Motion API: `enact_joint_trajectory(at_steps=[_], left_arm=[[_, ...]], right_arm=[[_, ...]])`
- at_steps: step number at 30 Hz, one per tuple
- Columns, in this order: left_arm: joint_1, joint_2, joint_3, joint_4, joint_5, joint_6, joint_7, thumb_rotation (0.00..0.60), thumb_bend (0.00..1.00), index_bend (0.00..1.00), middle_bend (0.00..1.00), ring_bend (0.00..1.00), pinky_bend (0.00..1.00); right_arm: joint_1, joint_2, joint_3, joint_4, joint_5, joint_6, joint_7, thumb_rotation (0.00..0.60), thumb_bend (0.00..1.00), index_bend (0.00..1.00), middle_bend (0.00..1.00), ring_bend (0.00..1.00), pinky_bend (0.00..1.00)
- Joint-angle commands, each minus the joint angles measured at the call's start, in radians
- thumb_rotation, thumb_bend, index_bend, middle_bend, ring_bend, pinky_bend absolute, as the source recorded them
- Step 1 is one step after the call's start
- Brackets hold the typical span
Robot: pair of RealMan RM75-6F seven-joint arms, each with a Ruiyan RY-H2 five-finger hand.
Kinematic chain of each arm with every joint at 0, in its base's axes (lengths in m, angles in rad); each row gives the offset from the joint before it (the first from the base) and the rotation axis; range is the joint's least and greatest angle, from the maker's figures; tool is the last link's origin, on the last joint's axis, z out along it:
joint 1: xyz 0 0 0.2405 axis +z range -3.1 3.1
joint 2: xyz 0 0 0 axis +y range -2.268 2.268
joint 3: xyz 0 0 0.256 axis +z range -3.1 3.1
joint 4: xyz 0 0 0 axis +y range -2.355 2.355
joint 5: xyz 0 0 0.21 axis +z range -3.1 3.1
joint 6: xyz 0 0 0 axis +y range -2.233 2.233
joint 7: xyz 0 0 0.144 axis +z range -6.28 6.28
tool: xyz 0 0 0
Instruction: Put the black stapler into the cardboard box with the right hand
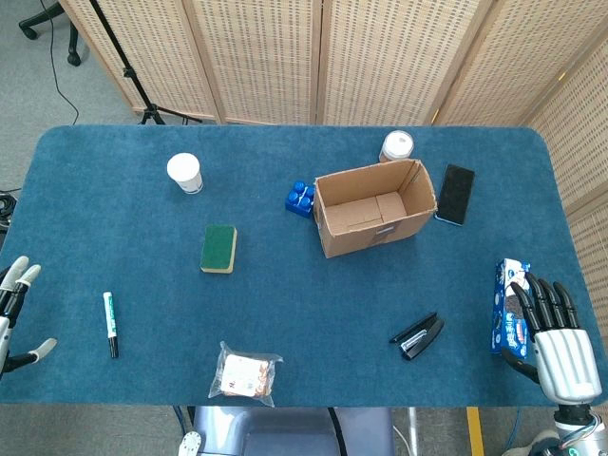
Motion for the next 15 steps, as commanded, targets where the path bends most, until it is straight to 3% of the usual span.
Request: enact_joint_trajectory(at_steps=[1,9,15], left_arm=[[0.0,0.0,-0.001,0.0,-0.002,-0.001,0.0,0.6,0.0,0.0,0.0,0.0,0.0],[-0.001,0.001,-0.003,-0.005,-0.007,-0.005,0.0,0.6,0.0,0.0,0.0,0.0,0.0],[-0.005,-0.002,-0.001,-0.007,-0.002,-0.012,0.013,0.6,0.0,0.0,0.0,0.0,0.0]], right_arm=[[0.0,0.0,-0.001,-0.001,0.001,-0.002,-0.001,0.6,0.0,0.0,0.0,0.0,0.0],[0.012,0.009,-0.022,-0.005,-0.012,-0.039,0.018,0.6,0.0,0.0,0.0,0.0,0.0],[0.082,0.027,-0.066,0.006,-0.076,-0.16,0.086,0.6,0.0,0.06,0.0,0.0,0.0]])
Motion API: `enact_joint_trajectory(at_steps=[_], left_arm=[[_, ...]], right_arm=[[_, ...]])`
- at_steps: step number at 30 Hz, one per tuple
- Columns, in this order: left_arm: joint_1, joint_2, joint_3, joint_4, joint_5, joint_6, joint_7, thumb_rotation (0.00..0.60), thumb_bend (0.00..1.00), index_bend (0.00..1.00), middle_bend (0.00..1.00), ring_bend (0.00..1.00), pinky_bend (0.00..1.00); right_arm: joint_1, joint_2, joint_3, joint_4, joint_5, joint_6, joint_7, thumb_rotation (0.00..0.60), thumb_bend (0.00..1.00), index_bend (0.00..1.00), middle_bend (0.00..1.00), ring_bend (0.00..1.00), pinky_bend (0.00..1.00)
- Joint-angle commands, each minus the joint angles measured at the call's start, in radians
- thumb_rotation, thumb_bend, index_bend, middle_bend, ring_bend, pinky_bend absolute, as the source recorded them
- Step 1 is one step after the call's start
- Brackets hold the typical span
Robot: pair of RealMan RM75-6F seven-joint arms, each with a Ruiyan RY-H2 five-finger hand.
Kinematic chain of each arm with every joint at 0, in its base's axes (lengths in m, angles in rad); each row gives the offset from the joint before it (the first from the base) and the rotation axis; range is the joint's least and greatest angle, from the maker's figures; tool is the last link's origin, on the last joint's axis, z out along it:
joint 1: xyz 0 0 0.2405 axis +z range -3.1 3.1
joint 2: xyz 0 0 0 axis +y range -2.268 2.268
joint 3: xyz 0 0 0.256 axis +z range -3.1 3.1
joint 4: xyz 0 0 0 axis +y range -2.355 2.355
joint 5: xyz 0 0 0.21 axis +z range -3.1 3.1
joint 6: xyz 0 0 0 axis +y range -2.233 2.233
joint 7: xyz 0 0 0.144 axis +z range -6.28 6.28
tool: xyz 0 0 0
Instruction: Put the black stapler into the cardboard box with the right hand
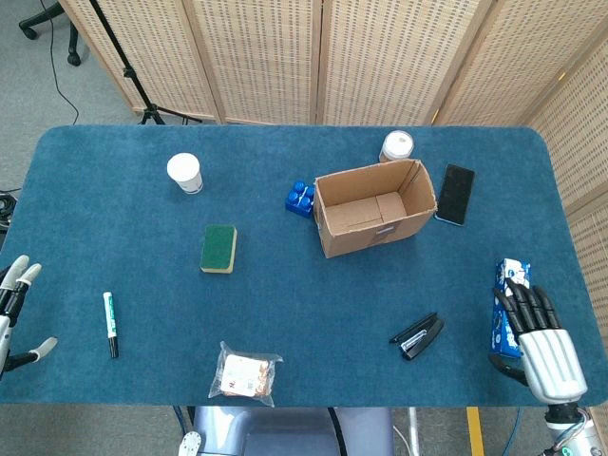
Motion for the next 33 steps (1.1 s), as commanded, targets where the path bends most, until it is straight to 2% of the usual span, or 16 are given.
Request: enact_joint_trajectory(at_steps=[1,7,14,24,33], left_arm=[[-0.003,-0.002,0.0,-0.002,-0.003,-0.008,0.007,0.6,0.0,0.0,0.0,0.0,0.0],[0.001,0.003,-0.007,-0.012,-0.013,0.001,-0.001,0.6,0.0,0.0,0.0,0.0,0.0],[0.0,0.013,-0.013,-0.011,-0.043,-0.014,-0.028,0.6,0.0,0.0,0.0,0.0,0.0],[-0.003,0.02,-0.015,-0.009,-0.05,-0.026,-0.045,0.6,0.0,0.0,0.0,0.0,0.0],[0.0,0.021,-0.018,-0.01,-0.051,-0.022,-0.047,0.6,0.0,0.0,0.0,0.0,0.0]], right_arm=[[0.072,0.012,-0.032,0.026,-0.062,-0.105,0.043,0.6,0.0,0.07,0.0,0.0,0.0],[0.196,0.044,-0.075,0.042,-0.135,-0.301,0.036,0.6,0.0,0.11,0.0,0.0,0.0],[0.287,-0.006,-0.063,0.085,-0.123,-0.434,0.004,0.6,0.0,0.16,0.04,0.0,0.05],[0.342,-0.044,-0.051,0.101,-0.076,-0.495,-0.013,0.6,0.0,0.23,0.15,0.07,0.17],[0.362,-0.081,-0.059,0.13,-0.036,-0.531,-0.049,0.6,0.05,0.33,0.22,0.12,0.17]])
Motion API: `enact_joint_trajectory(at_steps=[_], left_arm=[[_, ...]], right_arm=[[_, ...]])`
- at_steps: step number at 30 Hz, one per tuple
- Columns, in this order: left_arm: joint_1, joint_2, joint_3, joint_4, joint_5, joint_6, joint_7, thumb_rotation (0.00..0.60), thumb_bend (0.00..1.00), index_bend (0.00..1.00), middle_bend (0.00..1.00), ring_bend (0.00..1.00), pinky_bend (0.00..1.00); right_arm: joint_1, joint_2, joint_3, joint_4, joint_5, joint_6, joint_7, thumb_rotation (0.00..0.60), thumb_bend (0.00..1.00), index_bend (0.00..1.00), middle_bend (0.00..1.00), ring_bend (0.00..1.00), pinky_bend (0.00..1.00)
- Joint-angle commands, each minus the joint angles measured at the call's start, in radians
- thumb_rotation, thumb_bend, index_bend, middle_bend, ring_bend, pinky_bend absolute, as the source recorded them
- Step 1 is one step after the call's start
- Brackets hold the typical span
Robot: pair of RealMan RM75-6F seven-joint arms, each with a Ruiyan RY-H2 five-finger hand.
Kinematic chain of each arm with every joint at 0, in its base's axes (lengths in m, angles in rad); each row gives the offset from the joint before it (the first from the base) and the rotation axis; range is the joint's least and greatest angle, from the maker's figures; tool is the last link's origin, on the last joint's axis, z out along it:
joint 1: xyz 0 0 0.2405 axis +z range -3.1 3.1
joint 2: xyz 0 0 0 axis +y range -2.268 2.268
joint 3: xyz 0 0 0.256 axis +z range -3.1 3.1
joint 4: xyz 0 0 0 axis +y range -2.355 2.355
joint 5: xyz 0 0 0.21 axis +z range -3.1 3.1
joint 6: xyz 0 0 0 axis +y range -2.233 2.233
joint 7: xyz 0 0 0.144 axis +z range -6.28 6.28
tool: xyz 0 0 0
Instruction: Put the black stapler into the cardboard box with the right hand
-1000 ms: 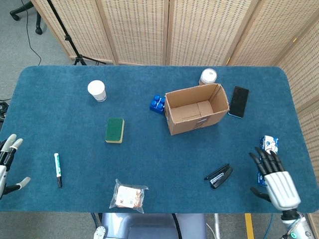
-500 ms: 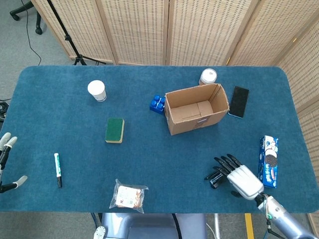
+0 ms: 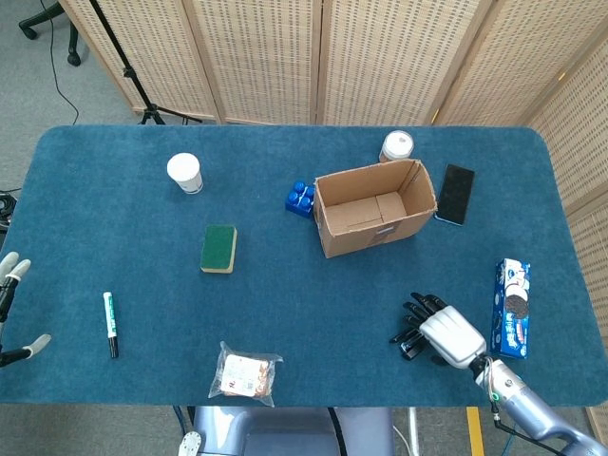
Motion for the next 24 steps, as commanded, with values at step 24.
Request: enact_joint_trajectory(at_steps=[24], left_arm=[[0.001,0.004,-0.003,-0.001,-0.002,-0.001,-0.013,0.6,0.0,0.0,0.0,0.0,0.0]], right_arm=[[-0.022,0.037,0.04,-0.036,-0.082,0.374,0.162,0.6,0.26,0.64,0.57,0.37,0.29]])
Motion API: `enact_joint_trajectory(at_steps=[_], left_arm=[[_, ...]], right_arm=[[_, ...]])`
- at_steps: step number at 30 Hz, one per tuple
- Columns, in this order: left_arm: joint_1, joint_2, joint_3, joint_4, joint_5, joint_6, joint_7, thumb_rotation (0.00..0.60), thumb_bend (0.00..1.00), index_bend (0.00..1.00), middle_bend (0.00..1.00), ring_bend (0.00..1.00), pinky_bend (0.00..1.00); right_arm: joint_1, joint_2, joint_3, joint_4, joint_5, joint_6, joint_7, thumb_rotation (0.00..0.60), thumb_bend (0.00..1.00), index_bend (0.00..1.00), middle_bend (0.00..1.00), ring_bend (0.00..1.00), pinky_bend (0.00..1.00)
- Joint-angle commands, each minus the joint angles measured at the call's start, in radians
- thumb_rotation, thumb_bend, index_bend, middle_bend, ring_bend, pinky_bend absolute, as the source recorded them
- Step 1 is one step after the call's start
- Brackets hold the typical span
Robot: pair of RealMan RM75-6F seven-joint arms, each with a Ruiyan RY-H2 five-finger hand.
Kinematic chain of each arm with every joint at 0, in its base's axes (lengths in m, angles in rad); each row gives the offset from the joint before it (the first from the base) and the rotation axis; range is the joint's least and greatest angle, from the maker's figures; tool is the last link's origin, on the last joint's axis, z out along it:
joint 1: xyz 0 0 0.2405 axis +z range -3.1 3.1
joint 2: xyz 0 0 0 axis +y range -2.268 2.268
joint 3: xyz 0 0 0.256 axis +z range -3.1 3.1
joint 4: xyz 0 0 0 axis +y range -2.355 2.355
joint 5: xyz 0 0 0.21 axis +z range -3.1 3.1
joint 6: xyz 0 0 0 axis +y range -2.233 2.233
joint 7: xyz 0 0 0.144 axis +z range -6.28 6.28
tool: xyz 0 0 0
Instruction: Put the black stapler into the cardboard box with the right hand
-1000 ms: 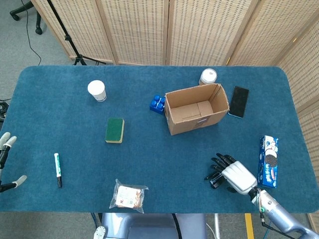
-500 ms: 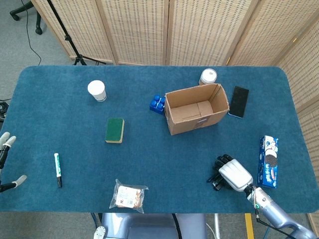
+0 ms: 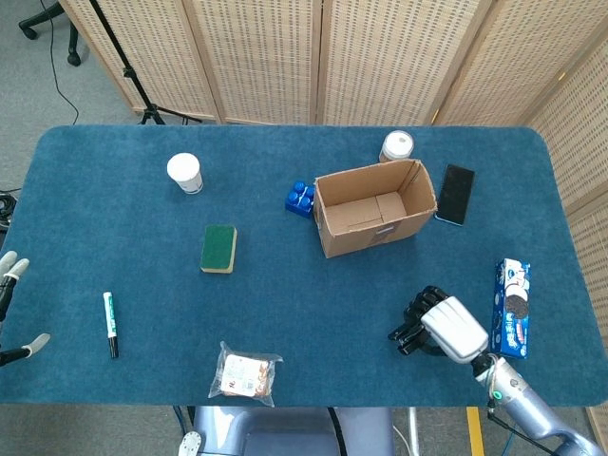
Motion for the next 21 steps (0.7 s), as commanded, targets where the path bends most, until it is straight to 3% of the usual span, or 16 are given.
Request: enact_joint_trajectory(at_steps=[1,7,9,13,16,21], left_arm=[[0.001,0.001,0.0,-0.001,0.001,0.002,-0.002,0.6,0.0,0.0,0.0,0.0,0.0],[0.006,0.003,0.004,-0.003,0.012,0.012,-0.002,0.6,0.0,0.0,0.0,0.0,0.0],[0.007,0.004,0.006,-0.004,0.018,0.015,-0.005,0.6,0.0,0.0,0.0,0.0,0.0],[0.009,0.009,0.006,-0.006,0.021,0.02,-0.014,0.6,0.0,0.0,0.0,0.0,0.0],[0.012,0.013,0.005,-0.006,0.023,0.027,-0.02,0.6,0.0,0.0,0.0,0.0,0.0],[0.009,0.022,0.005,-0.008,0.019,0.02,-0.039,0.6,0.0,0.0,0.0,0.0,0.0]], right_arm=[[-0.003,0.084,0.049,-0.106,-0.013,0.088,0.03,0.6,0.26,0.64,0.57,0.37,0.29],[0.08,0.192,0.224,-0.26,0.133,0.045,-0.051,0.6,0.26,0.64,0.58,0.38,0.31],[0.135,0.201,0.293,-0.274,0.23,-0.03,-0.101,0.6,0.26,0.64,0.58,0.38,0.31],[0.229,0.179,0.381,-0.241,0.399,-0.156,-0.185,0.6,0.26,0.64,0.58,0.39,0.31],[0.283,0.143,0.421,-0.207,0.527,-0.227,-0.244,0.6,0.27,0.64,0.58,0.39,0.31],[0.354,0.08,0.427,-0.165,0.668,-0.298,-0.376,0.6,0.31,0.64,0.58,0.39,0.31]])
